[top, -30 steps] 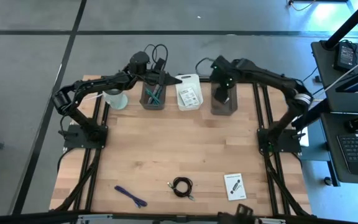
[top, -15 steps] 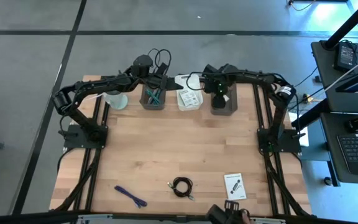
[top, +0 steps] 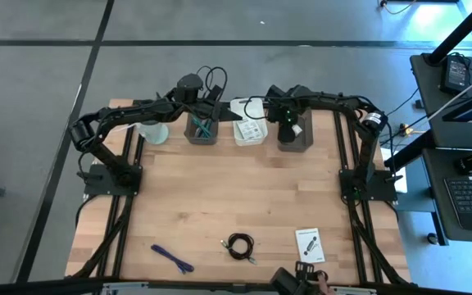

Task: Pick and place items into bin
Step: Put the dark blue charger cable into the left black bin

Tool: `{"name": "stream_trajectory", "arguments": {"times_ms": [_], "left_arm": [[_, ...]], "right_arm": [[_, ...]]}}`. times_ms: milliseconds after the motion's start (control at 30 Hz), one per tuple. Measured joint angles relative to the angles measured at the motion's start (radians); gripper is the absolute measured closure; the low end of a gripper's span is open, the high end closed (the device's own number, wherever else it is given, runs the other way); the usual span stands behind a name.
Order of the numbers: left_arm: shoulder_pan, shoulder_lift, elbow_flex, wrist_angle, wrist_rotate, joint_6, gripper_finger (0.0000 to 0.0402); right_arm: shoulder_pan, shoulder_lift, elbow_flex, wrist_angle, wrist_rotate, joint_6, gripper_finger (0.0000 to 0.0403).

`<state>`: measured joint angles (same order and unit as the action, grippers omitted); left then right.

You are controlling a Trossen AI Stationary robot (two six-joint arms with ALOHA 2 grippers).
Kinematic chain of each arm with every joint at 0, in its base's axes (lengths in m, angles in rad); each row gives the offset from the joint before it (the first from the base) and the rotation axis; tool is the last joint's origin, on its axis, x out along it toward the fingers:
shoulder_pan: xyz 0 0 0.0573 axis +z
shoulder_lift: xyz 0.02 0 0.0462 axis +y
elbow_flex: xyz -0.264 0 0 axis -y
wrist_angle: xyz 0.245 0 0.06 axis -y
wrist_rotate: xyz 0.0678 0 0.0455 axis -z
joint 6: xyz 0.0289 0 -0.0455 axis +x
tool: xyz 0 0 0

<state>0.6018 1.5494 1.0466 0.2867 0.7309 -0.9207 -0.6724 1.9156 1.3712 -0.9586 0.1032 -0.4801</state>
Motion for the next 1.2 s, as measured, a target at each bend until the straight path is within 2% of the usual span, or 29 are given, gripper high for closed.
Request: {"name": "stream_trajectory", "arguments": {"times_ms": [167,333,500,700,800,867,1000,1067,1133,1200], "left_arm": [[-0.001,0.0,0.0,0.0,-0.006,0.07,0.0192],[-0.026,0.0,0.0,0.0,-0.018,0.13,0.0192],[-0.05,0.001,0.0,0.0,-0.117,0.271,0.0192],[-0.078,0.001,0.0,-0.007,-0.267,0.489,0.0192],[-0.116,0.001,0.007,-0.046,-0.345,0.568,0.0192],[-0.155,0.002,0.044,-0.167,-0.42,0.648,0.0192],[-0.253,0.002,0.154,-0.462,-0.683,0.874,0.0192],[-0.303,0.002,0.199,-0.553,-0.824,0.953,0.0192],[-0.35,0.001,0.23,-0.599,-0.907,1.006,0.0192],[-0.391,0.001,0.251,-0.634,-0.939,1.02,0.0192]], "right_arm": [[-0.004,-0.013,-0.001,-0.042,0.009,0.026,0.0072],[-0.034,-0.099,-0.001,-0.084,0.006,0.132,0.0084],[-0.055,-0.259,-0.001,-0.09,-0.062,0.297,0.011],[-0.016,-0.532,-0.028,-0.041,-0.132,0.451,0.0156],[0.037,-0.718,-0.136,0.06,-0.133,0.503,0.0184],[0.075,-0.851,-0.241,0.148,-0.136,0.588,0.0204],[0.186,-1.117,-0.461,0.311,-0.139,0.796,0.0251],[0.25,-1.226,-0.56,0.421,-0.144,0.88,0.0277],[0.309,-1.313,-0.65,0.531,-0.148,0.93,0.0305],[0.363,-1.37,-0.729,0.624,-0.141,0.977,0.0334]]}}
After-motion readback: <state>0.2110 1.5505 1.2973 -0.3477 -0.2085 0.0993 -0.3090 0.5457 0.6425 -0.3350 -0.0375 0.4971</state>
